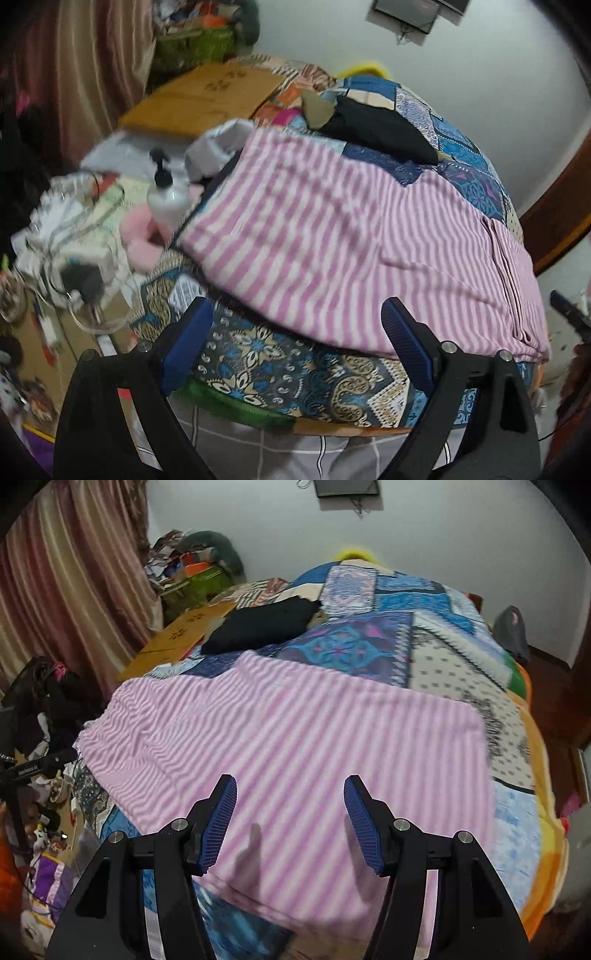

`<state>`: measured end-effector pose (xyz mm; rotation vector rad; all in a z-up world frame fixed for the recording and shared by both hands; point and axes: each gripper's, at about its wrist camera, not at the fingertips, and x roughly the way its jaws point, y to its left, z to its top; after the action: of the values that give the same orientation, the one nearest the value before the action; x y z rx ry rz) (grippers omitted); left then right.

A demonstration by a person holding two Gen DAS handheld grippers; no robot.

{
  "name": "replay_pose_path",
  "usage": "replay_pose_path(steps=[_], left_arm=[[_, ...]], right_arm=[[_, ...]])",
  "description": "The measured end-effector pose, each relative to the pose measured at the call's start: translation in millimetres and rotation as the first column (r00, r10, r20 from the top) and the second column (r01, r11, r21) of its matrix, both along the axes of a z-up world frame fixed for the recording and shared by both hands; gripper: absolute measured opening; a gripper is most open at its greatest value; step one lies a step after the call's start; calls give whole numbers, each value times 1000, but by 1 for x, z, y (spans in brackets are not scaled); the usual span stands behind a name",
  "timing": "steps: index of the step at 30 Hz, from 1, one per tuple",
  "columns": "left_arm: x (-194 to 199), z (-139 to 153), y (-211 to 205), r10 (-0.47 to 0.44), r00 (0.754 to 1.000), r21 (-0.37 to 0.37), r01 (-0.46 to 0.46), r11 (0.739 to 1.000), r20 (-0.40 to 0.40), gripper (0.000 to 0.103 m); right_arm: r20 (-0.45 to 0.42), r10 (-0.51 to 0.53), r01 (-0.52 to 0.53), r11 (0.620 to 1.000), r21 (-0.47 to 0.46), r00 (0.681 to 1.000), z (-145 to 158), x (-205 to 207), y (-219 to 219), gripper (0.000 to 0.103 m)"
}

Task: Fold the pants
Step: 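Grasp the striped pants fabric with the left gripper and lift it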

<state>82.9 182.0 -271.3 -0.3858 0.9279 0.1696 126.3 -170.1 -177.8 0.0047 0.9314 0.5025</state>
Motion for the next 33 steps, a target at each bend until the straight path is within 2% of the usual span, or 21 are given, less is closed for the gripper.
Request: replay_pose_path(steps=[4,7,11,18,20,21,22,24,26,28,31,33], left_arm=[[1,-23,8,-8,1000,-116,5,993,-28,94],[6,-41,12,-15,999,-229,5,974,-41,94],[17,-42,13,-19,1000,-236,14,972,-17,94],[58,-49,21,2,1000,-271,-4,963,-6,94],[68,-49,20,2,1000,-268,-2,963,-1,85],[72,-48,19,-10,1000,-261,10,965,2,68],[76,-47,17,-22,1000,-245,20,969,-2,47],[84,-48,16,-39,999,-222,32,975,-26,21],[86,-43,14,-40,999,-211,36,977,-18,20],[84,-32,9,-45,999,-157,45,987,7,18],[80,3,-7,-77,994,-24,79,997,74,18],[79,23,-17,-102,989,29,99,995,110,18]], right_arm=[[-39,36,-38,998,-46,999,-23,2,27,57],[-38,52,-55,995,-88,998,-34,0,38,59],[-35,62,-65,994,-91,997,-33,1,39,61],[-42,67,-70,995,-73,997,-35,5,39,61],[-43,65,-68,995,-68,997,-34,6,40,61],[-44,64,-67,996,-65,997,-34,5,40,61],[-46,63,-66,996,-61,997,-34,5,40,61],[-52,65,-67,996,-51,997,-33,6,39,61],[-63,62,-65,997,-34,996,-32,7,36,61],[-74,55,-56,998,-11,996,-29,9,32,61],[-76,26,-26,1000,7,997,-25,10,21,61],[-73,-1,2,1000,13,997,-22,9,10,61]])
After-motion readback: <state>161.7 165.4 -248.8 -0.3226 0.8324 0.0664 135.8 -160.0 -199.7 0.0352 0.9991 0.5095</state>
